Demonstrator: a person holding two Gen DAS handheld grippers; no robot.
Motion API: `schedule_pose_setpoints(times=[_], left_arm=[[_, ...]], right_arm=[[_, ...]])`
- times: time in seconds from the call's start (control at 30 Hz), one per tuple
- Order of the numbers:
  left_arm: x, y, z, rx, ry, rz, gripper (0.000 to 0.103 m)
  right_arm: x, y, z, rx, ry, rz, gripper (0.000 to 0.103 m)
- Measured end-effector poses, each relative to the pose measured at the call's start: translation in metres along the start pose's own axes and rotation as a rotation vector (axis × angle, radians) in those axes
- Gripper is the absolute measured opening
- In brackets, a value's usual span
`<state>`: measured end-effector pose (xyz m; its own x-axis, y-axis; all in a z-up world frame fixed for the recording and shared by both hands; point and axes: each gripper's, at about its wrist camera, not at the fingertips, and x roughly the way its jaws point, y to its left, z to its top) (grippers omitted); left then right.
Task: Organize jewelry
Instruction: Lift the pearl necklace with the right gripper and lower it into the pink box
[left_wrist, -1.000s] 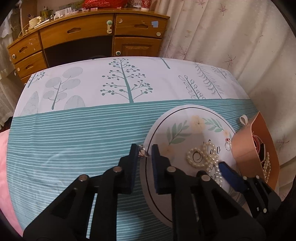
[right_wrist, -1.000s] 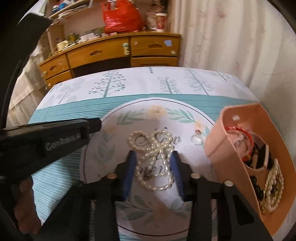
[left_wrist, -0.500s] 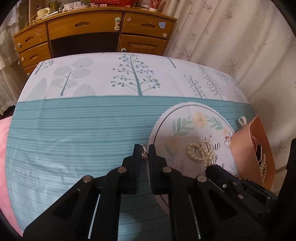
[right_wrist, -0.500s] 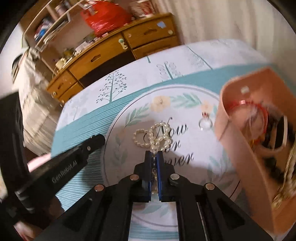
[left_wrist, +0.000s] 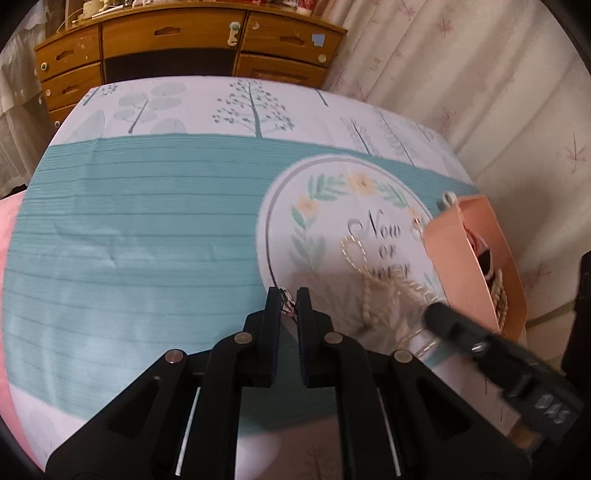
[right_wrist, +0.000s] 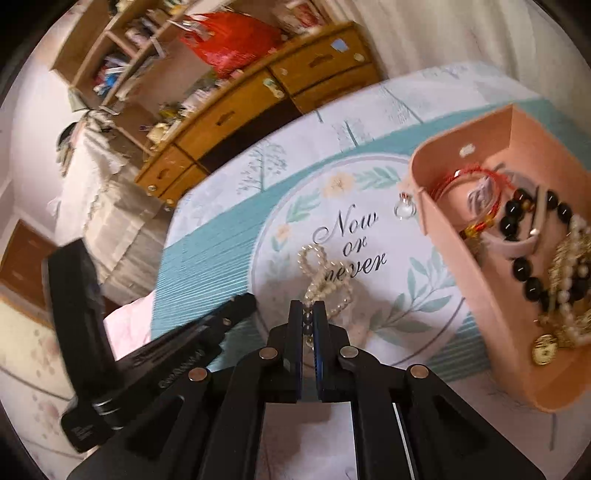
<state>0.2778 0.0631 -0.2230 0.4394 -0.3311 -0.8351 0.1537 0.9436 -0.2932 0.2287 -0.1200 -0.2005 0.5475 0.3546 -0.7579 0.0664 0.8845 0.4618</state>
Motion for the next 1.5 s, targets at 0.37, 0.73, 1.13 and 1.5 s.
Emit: schedule_pose_setpoints(times=[0.37, 0.73, 1.13, 1.5], left_arm=[[-0.047, -0.055, -0.023, 0.047, -0.083, -0.017, 0.006], [-0.085, -0.130, -0.041, 0.069, -0.110, -0.019, 0.006], [-0.109, -0.197, -0.035, 0.082, -0.171, -0.067, 0.006], [-0.068, -0.215, -0.025, 0.074, -0.253, -0.086, 0.006]], right_arm=[[-0.097, -0.006, 0.002, -0.186, -0.106, 0.176, 0.003], [-0.200, -0.007, 0.025, -0.366, -0.190, 0.246, 0.004], [-0.296, -0.026, 0.056, -0.417, -0.260, 0.275, 0.004], [-0.318, -0.046, 0.081, -0.418, -0.249, 0.252, 0.004]])
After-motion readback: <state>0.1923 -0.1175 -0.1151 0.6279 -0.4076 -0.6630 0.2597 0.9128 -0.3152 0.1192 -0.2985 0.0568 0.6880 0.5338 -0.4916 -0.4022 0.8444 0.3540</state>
